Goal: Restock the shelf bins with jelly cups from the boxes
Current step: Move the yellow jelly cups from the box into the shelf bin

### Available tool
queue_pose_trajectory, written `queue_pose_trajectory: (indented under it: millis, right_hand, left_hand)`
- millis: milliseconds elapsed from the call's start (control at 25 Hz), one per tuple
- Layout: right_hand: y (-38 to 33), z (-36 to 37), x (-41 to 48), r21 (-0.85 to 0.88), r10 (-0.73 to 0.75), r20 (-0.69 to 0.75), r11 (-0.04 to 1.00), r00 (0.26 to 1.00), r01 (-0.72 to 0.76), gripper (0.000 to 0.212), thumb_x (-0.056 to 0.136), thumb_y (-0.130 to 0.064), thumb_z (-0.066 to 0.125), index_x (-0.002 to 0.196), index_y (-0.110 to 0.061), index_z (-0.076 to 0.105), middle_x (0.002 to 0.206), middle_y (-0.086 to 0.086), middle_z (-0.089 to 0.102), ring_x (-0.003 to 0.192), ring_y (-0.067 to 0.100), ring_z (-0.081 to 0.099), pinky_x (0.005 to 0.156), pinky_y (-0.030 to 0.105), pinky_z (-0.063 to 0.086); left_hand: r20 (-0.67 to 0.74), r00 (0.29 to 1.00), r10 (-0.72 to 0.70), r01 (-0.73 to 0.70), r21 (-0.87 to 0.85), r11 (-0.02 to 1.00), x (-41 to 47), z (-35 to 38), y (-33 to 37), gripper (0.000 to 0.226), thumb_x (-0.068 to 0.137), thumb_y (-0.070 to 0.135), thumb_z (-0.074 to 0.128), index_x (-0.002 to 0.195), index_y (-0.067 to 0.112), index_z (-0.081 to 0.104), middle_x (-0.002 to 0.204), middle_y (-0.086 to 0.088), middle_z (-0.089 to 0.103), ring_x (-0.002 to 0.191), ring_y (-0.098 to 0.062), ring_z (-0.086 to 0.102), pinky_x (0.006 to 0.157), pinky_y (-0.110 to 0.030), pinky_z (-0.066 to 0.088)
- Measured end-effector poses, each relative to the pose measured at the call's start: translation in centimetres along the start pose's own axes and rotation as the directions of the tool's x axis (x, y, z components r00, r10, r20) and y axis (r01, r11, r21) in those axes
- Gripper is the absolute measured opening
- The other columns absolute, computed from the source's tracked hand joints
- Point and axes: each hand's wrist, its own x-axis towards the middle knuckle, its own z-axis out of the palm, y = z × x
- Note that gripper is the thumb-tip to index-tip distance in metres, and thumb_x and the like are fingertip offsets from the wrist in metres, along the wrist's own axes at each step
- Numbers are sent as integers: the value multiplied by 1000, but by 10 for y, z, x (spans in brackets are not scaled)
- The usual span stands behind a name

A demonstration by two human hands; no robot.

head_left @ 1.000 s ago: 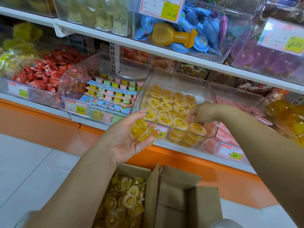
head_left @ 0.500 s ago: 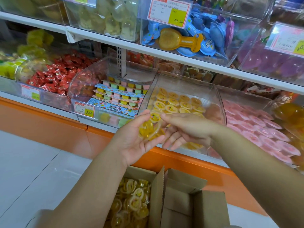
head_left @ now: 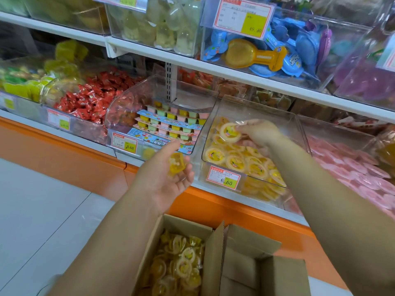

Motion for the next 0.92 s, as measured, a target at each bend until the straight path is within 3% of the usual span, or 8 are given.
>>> queue_pose_trajectory:
  millis: [80,160,360,520,640,720,840,920]
  right_hand:
    - [10,13,22,-227,24,-65,973,998,-38,9,93,-9,61,84,-9,63,86,14,63,60,15,54,48,24,51]
    - [19,22,33,-403,40,-81,912,996,-69,11,91,-14,65,90,-3,66,73,11,58,55,16,48,51,27,44]
    - [27,32,32,-280,73,-61,956,995,-87,15,85,-7,70,72,-7,62,84,15,61,63,21,54,82,45,54]
    - [25,32,31,-322,35,-66,945,997,-54,18,84,-7,72,70,-9,60,70,7,59,58,19,56,77,41,56]
    - [27,28,31,-284,72,-69,955,995,-88,19,84,-10,73,72,-7,58,68,10,60,60,20,58,77,40,56]
    - [26,27,30,-311,95,-52,944,994,-107,18,85,-15,73,78,-4,60,70,10,60,63,21,59,79,40,56]
    - [20,23,17,-500,-85,-116,866,990,16,19,88,-29,67,82,-11,67,75,5,62,73,21,58,77,35,51]
    - [11,17,-7,-368,-151,13,918,988,146,21,90,-36,63,85,-16,69,77,0,64,76,18,59,71,33,49]
  left_hand:
    - [18,1000,4,-4,-14,1000,-3,-3,5,33,94,33,56,124,21,63,94,-12,58,74,-20,56,63,-30,52]
    - [47,999,2,0,-50,999,-2,-6,6,38,95,26,44,128,20,63,100,-15,58,78,-23,56,68,-33,53]
    - [-4,1000,-15,15,-16,1000,4,-7,4,39,98,2,49,133,14,58,122,-13,61,93,-22,65,77,-38,61]
    - [-38,999,-27,27,-16,1000,8,-6,-2,33,92,-1,62,124,1,57,124,-20,64,101,-26,67,71,-37,63]
    - [-59,997,-48,47,-16,999,8,-2,-6,22,88,-1,66,110,3,62,119,-20,66,101,-27,68,76,-37,62]
    - [-57,997,-49,49,-9,999,9,1,-9,26,87,-1,66,112,3,62,114,-19,68,98,-25,69,78,-37,62]
    - [-56,997,-44,45,20,999,12,4,-14,30,89,0,66,118,6,60,108,-17,71,94,-23,70,80,-35,61]
    - [-81,996,-35,38,34,999,14,6,-15,25,90,-1,64,114,7,60,109,-17,70,93,-23,70,79,-33,59]
